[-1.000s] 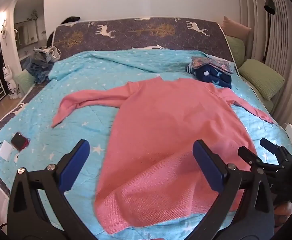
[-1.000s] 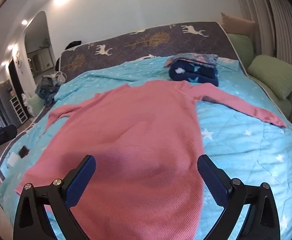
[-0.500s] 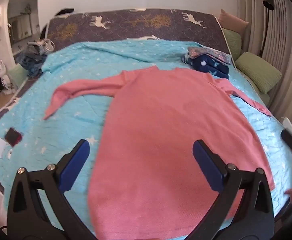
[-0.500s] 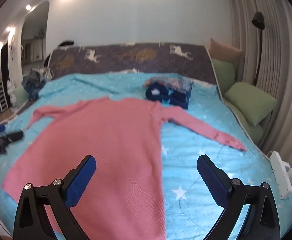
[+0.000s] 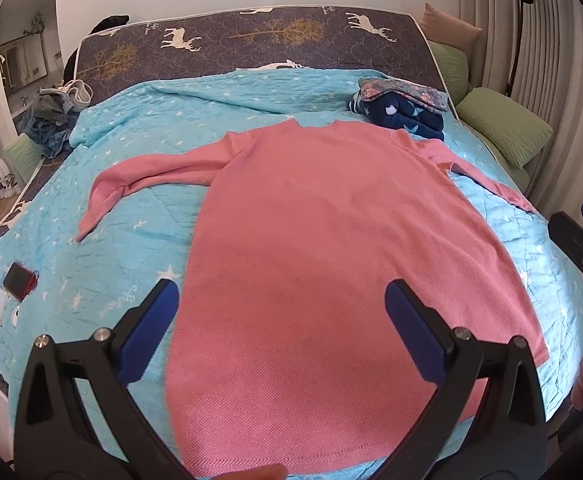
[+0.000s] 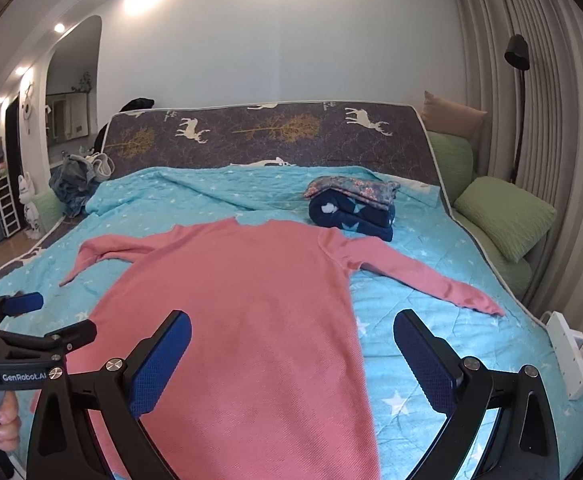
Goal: Fold small clothes
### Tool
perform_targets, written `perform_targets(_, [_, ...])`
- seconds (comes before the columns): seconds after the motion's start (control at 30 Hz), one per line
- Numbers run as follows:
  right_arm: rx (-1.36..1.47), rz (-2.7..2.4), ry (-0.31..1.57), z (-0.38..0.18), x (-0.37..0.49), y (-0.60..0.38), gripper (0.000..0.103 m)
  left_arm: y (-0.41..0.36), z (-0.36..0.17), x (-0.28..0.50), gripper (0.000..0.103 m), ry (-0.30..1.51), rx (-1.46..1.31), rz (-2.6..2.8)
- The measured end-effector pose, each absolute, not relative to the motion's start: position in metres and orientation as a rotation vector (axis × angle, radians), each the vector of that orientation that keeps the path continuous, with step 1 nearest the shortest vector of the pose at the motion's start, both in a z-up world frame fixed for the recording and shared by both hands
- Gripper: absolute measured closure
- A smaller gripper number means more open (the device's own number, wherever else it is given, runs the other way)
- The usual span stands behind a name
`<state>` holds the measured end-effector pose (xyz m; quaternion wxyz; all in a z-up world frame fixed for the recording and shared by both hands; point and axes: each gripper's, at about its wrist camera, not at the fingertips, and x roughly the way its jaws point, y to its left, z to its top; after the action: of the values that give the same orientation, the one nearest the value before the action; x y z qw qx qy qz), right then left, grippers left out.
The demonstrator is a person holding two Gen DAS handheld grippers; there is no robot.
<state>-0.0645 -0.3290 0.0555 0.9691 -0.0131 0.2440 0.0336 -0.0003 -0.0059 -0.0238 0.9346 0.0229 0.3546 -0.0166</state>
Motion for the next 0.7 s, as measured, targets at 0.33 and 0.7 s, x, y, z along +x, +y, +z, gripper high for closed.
perform_targets(0.33, [0.000, 0.145, 0.562, 0.051, -0.047, -0.322, 0.000, 0.007, -0.026, -0.002, 0.001, 0.742, 0.022, -0.010])
perform_targets(0.7, [-0.022, 0.193, 0.587, 0.052, -0.038, -0.299, 0.000, 0.017, -0.028, -0.004, 0.001, 0.744, 0.012, -0.005])
